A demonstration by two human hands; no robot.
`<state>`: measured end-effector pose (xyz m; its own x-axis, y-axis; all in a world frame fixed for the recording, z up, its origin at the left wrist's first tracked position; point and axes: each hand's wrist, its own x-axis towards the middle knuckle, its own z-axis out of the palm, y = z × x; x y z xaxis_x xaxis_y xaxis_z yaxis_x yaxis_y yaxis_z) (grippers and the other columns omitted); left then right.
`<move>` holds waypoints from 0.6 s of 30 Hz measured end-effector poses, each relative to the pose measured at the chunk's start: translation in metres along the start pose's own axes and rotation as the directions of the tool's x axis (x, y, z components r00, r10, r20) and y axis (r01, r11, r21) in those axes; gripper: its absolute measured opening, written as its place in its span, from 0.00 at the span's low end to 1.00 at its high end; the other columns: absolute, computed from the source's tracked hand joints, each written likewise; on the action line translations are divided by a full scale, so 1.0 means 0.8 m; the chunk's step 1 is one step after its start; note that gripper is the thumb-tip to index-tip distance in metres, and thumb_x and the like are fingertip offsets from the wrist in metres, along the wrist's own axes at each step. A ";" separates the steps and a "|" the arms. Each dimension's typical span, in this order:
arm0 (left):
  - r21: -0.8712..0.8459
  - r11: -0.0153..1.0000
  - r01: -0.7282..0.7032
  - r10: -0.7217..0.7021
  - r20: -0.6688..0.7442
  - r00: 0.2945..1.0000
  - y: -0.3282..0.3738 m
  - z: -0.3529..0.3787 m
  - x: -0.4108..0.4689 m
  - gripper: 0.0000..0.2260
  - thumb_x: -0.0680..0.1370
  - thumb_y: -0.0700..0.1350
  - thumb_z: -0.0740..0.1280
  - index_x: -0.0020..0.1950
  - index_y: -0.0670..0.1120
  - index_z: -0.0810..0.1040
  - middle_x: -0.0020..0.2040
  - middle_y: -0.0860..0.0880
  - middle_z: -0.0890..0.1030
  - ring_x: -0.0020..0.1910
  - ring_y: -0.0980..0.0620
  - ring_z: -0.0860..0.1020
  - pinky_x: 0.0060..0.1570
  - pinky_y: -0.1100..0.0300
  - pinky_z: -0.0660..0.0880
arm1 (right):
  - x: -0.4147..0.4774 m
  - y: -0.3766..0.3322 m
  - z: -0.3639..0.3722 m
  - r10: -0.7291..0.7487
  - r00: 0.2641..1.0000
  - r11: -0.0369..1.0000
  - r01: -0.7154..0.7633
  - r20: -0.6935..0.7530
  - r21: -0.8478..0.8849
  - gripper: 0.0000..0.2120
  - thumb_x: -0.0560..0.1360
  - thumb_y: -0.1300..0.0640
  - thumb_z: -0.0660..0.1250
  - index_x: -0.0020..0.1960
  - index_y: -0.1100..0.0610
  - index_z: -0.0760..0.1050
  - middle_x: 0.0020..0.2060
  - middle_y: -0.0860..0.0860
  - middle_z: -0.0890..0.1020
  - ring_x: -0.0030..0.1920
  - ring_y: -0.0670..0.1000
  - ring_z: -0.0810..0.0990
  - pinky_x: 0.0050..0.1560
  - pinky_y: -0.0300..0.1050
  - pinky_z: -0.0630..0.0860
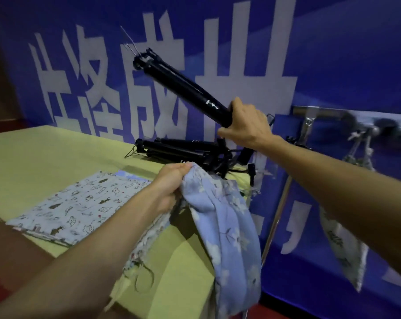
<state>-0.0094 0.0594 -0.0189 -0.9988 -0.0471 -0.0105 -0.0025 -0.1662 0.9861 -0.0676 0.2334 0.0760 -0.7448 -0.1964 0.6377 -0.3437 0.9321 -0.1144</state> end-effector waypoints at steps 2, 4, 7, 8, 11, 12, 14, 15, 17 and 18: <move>0.001 1.000 -0.031 0.031 0.013 0.999 0.018 0.019 -0.012 0.11 0.81 0.41 0.62 0.41 0.41 0.80 0.30 0.49 0.83 0.29 0.55 0.81 0.32 0.66 0.78 | -0.018 0.023 -0.026 0.061 0.998 0.995 -0.058 -0.027 0.083 0.20 0.68 0.49 0.70 0.52 0.57 0.66 0.41 0.53 0.76 0.39 0.58 0.74 0.36 0.48 0.66; 0.018 0.998 -0.064 0.064 0.027 0.998 0.034 0.039 -0.023 0.10 0.81 0.41 0.63 0.42 0.41 0.80 0.33 0.48 0.84 0.33 0.53 0.81 0.37 0.63 0.79 | -0.040 0.045 -0.051 0.112 0.992 0.976 -0.097 -0.064 0.197 0.20 0.67 0.50 0.70 0.52 0.55 0.65 0.41 0.52 0.78 0.40 0.57 0.75 0.37 0.46 0.66; 0.030 0.991 -0.128 0.127 0.028 0.991 0.053 0.065 -0.037 0.09 0.81 0.41 0.63 0.44 0.41 0.81 0.36 0.47 0.84 0.37 0.52 0.80 0.40 0.62 0.79 | -0.073 0.075 -0.076 0.207 0.971 0.934 -0.160 -0.120 0.318 0.19 0.67 0.50 0.70 0.53 0.53 0.68 0.42 0.50 0.79 0.42 0.55 0.76 0.39 0.46 0.68; 0.035 0.989 -0.146 0.145 0.030 0.989 0.060 0.075 -0.043 0.10 0.81 0.41 0.63 0.43 0.42 0.80 0.33 0.49 0.84 0.34 0.54 0.80 0.36 0.64 0.78 | -0.086 0.088 -0.085 0.247 0.959 0.915 -0.184 -0.137 0.360 0.18 0.66 0.49 0.70 0.51 0.52 0.69 0.42 0.49 0.80 0.42 0.55 0.78 0.39 0.48 0.70; 0.080 0.981 -0.178 0.178 0.012 0.984 0.074 0.094 -0.059 0.10 0.81 0.43 0.62 0.42 0.45 0.79 0.31 0.50 0.83 0.27 0.56 0.80 0.29 0.65 0.77 | -0.119 0.119 -0.096 0.320 0.940 0.848 -0.227 -0.120 0.479 0.12 0.66 0.50 0.70 0.45 0.53 0.72 0.36 0.50 0.80 0.39 0.55 0.79 0.40 0.51 0.75; 0.102 0.977 -0.187 0.187 0.012 0.982 0.078 0.102 -0.066 0.10 0.81 0.44 0.62 0.42 0.46 0.79 0.33 0.49 0.82 0.27 0.56 0.80 0.28 0.65 0.76 | -0.134 0.129 -0.102 0.317 0.943 0.849 -0.235 -0.099 0.472 0.09 0.66 0.53 0.71 0.41 0.54 0.71 0.33 0.50 0.78 0.37 0.55 0.78 0.37 0.49 0.73; 0.148 0.967 -0.209 0.211 0.006 0.978 0.082 0.111 -0.075 0.10 0.82 0.45 0.62 0.42 0.46 0.77 0.35 0.48 0.80 0.27 0.54 0.79 0.25 0.65 0.75 | -0.159 0.144 -0.108 0.269 0.962 0.884 -0.228 -0.045 0.409 0.12 0.67 0.60 0.71 0.36 0.54 0.67 0.31 0.50 0.74 0.34 0.52 0.73 0.32 0.43 0.67; 0.166 0.961 -0.221 0.222 0.011 0.975 0.084 0.115 -0.080 0.10 0.82 0.45 0.61 0.42 0.46 0.77 0.35 0.47 0.80 0.27 0.53 0.78 0.23 0.65 0.74 | -0.170 0.150 -0.110 0.252 0.967 0.896 -0.225 -0.022 0.383 0.13 0.68 0.61 0.70 0.35 0.53 0.65 0.30 0.50 0.73 0.33 0.51 0.72 0.31 0.40 0.65; 0.185 0.954 -0.236 0.235 0.031 0.972 0.086 0.124 -0.088 0.09 0.82 0.45 0.61 0.43 0.46 0.77 0.37 0.46 0.79 0.31 0.51 0.77 0.26 0.64 0.75 | -0.190 0.165 -0.111 0.252 0.968 0.905 -0.240 0.011 0.351 0.15 0.68 0.62 0.70 0.35 0.50 0.64 0.29 0.47 0.71 0.31 0.48 0.70 0.30 0.38 0.64; 0.183 0.952 -0.245 0.242 0.038 0.970 0.086 0.128 -0.090 0.09 0.82 0.45 0.62 0.44 0.45 0.77 0.38 0.46 0.80 0.33 0.51 0.77 0.29 0.62 0.76 | -0.198 0.174 -0.111 0.262 0.965 0.907 -0.255 0.026 0.336 0.14 0.68 0.62 0.70 0.36 0.50 0.65 0.29 0.46 0.72 0.31 0.48 0.71 0.30 0.39 0.65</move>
<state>0.0574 0.1521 0.0669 -0.9708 -0.0485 0.2348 0.2333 0.0339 0.9718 0.0537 0.4212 0.0269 -0.8235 0.0463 0.5654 -0.3139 0.7930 -0.5221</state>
